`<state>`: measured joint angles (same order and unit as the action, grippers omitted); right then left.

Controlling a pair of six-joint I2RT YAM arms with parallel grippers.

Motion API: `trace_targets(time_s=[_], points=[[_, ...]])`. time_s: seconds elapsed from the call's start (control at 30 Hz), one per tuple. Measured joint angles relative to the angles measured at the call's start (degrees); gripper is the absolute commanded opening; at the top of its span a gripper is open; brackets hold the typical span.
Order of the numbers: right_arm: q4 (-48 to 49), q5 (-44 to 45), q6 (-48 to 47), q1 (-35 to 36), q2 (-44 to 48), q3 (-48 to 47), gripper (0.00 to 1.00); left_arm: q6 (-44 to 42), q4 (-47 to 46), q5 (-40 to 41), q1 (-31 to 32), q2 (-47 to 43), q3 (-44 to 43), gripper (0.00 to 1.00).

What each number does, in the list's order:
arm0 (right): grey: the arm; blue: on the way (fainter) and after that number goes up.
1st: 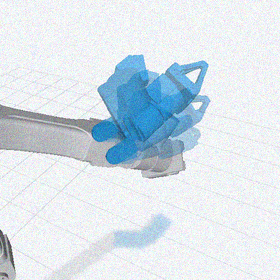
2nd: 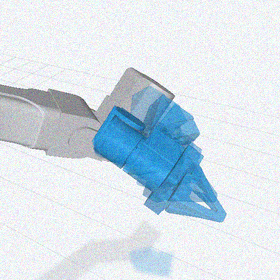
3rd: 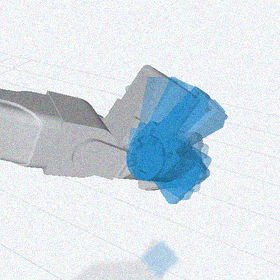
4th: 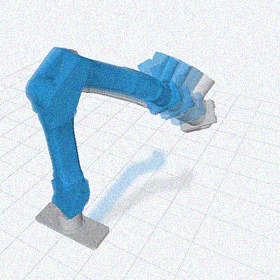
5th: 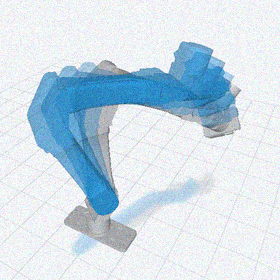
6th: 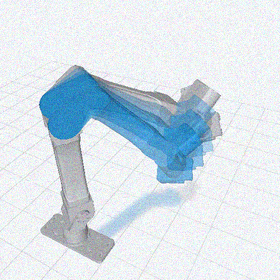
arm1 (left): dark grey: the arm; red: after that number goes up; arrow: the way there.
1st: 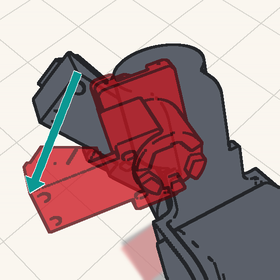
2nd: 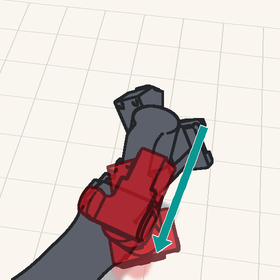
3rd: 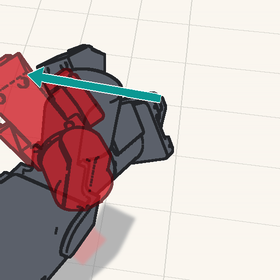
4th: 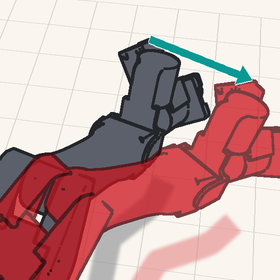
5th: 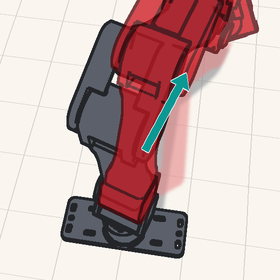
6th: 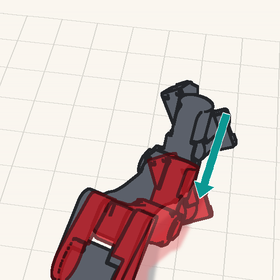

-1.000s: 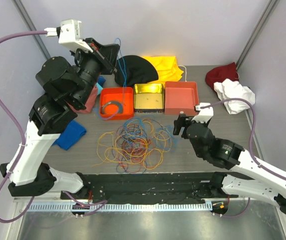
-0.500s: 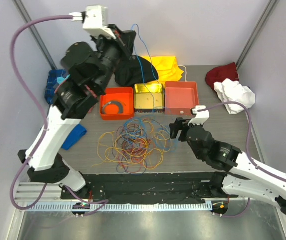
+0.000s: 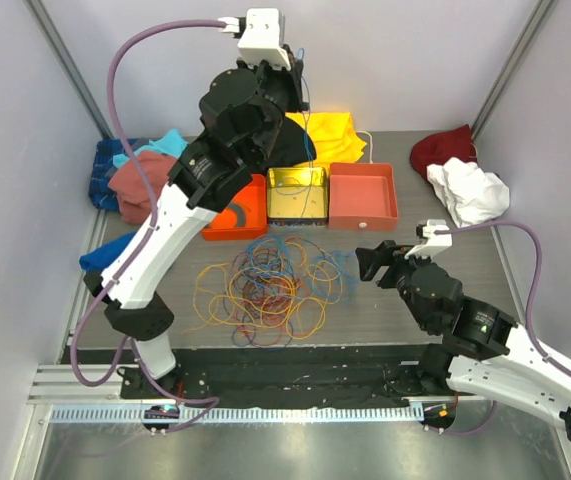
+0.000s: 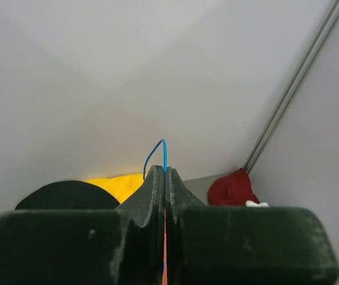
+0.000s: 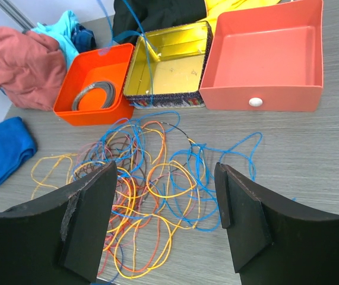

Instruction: Untangle the cables

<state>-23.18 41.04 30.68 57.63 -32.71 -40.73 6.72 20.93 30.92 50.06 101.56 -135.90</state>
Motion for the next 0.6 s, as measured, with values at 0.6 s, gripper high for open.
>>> trace_targets(time_s=[0.6], points=[[-2.4,0.5,-0.8,0.0,2.7,0.0,0.74,0.1,-4.5,-0.3,-5.2,5.6,-4.8,0.0]])
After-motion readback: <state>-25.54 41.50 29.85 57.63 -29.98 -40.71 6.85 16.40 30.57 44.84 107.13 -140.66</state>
